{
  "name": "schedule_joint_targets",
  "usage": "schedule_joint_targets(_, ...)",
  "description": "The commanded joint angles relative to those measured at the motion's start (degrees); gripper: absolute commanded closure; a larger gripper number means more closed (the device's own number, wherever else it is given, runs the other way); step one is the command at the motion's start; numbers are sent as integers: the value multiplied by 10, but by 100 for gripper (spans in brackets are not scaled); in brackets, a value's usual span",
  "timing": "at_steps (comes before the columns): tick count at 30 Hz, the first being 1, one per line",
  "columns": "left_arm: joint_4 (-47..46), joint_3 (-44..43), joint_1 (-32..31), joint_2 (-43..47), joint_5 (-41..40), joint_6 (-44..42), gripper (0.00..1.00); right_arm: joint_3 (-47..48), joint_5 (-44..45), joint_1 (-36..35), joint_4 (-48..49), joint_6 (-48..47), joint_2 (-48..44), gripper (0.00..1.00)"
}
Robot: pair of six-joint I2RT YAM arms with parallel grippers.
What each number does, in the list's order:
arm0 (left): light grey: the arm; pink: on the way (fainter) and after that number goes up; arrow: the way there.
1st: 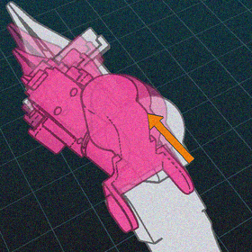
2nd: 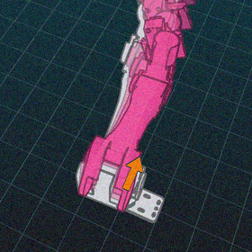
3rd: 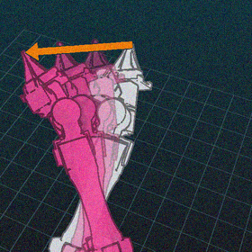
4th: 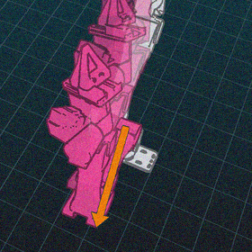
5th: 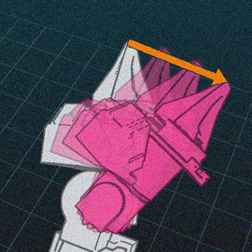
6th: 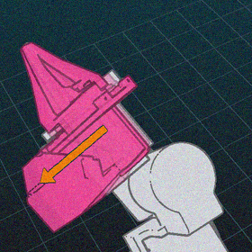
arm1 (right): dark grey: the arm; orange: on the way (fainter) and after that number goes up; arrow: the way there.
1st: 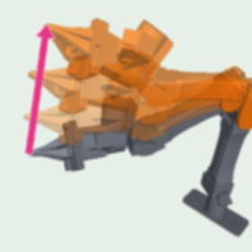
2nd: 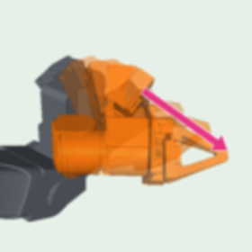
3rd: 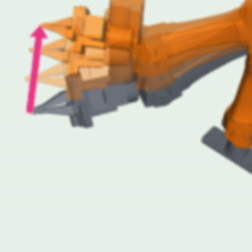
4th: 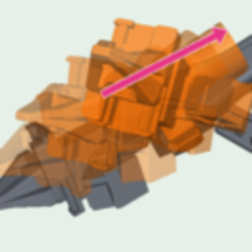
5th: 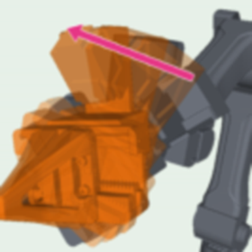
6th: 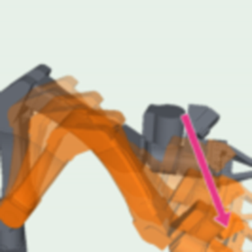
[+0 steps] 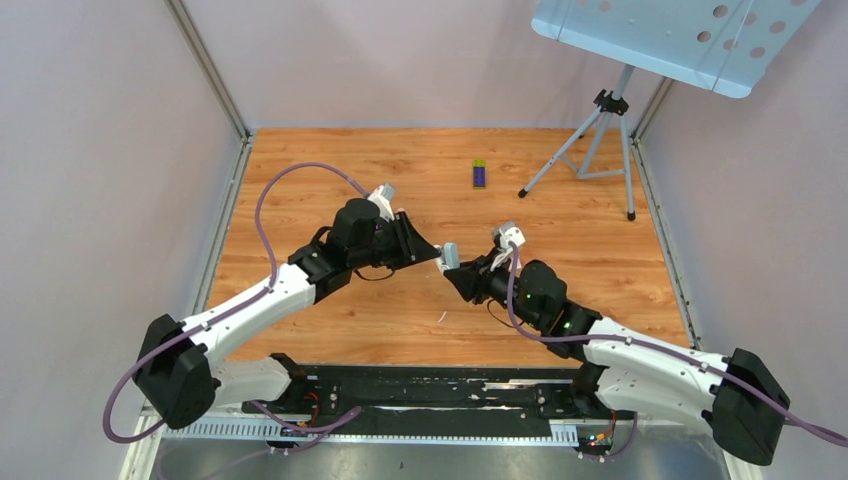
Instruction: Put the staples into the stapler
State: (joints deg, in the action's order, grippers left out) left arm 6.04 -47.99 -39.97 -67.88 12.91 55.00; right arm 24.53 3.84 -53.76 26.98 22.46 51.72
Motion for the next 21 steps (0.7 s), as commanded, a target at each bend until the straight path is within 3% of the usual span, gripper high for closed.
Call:
schedule_joint_targets(1,-29,-2,1,-16,14,1,66,-5,-28,3,27,-10,12,88)
schedule_joint_targets(3,-39,2,1,-21,22,5,67,-4,-29,3,28,-9,16,88)
schedule_joint_targets(9,-58,15,0,-15,24,4,94,-1,-29,3,13,-5,16,82)
schedule_joint_targets(11,-49,14,1,-12,16,-9,100,8,-30,3,-8,-2,14,72)
schedule_joint_targets(17,7,-1,1,-10,-19,-90,100,34,-17,3,-63,9,-12,38)
schedule_joint_targets(21,34,-13,1,-14,-11,-133,100,59,-15,3,-98,9,-19,28)
